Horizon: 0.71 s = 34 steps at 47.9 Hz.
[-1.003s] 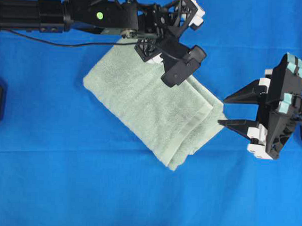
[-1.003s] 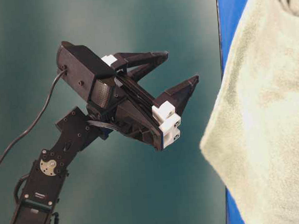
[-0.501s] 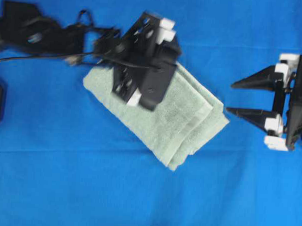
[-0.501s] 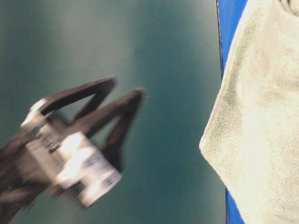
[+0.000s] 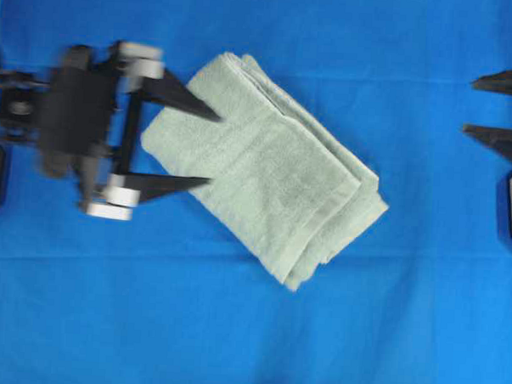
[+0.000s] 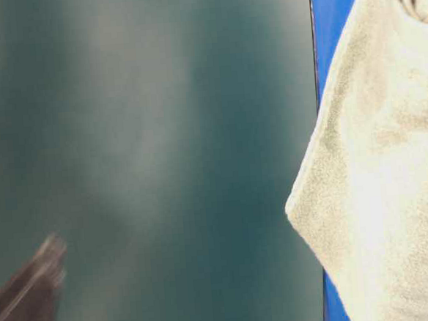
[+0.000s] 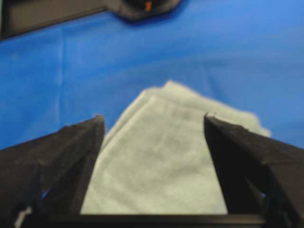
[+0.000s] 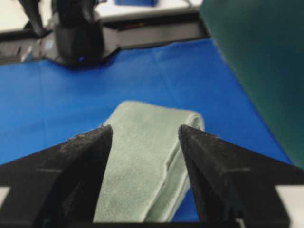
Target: Fold a bath towel.
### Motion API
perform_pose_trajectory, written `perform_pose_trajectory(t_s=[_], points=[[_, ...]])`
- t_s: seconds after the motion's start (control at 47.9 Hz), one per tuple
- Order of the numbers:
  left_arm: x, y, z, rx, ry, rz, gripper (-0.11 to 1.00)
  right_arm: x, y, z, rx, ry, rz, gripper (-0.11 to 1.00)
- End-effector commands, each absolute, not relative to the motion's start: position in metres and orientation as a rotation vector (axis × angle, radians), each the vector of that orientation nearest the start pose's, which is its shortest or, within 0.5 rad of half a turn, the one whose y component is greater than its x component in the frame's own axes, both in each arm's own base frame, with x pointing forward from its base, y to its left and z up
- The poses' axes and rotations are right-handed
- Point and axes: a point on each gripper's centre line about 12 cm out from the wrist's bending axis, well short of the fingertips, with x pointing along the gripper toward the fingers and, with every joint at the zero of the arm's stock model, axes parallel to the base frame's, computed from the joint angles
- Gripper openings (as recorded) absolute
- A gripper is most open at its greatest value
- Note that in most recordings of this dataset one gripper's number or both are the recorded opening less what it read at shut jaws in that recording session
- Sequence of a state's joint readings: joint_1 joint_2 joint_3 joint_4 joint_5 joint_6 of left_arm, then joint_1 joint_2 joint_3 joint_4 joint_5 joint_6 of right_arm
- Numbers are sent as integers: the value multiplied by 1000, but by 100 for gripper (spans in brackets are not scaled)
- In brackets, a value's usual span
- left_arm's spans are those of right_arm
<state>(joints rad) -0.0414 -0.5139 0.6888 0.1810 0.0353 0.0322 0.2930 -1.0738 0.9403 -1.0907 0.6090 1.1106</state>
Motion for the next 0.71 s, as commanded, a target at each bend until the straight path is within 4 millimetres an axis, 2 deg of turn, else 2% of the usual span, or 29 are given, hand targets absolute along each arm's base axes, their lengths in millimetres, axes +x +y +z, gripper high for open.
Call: perform_pose_trajectory(t_s=[0.0, 0.146, 0.292, 0.543, 0.689], points=[[291, -14, 352, 187, 124, -59, 80, 165, -14, 341, 34, 134, -251, 62], [257, -12, 340, 131, 103, -56, 80, 153, -17, 321, 38, 140, -254, 62], [225, -11, 316, 54, 102, -53, 80, 143, -21, 303, 60, 140, -264, 62], [184, -8, 280, -4, 67, -47, 80, 138, -28, 272, 105, 169, -307, 61], [165, -1, 263, -8, 49, -10, 80, 138, -31, 264, 127, 174, -337, 61]])
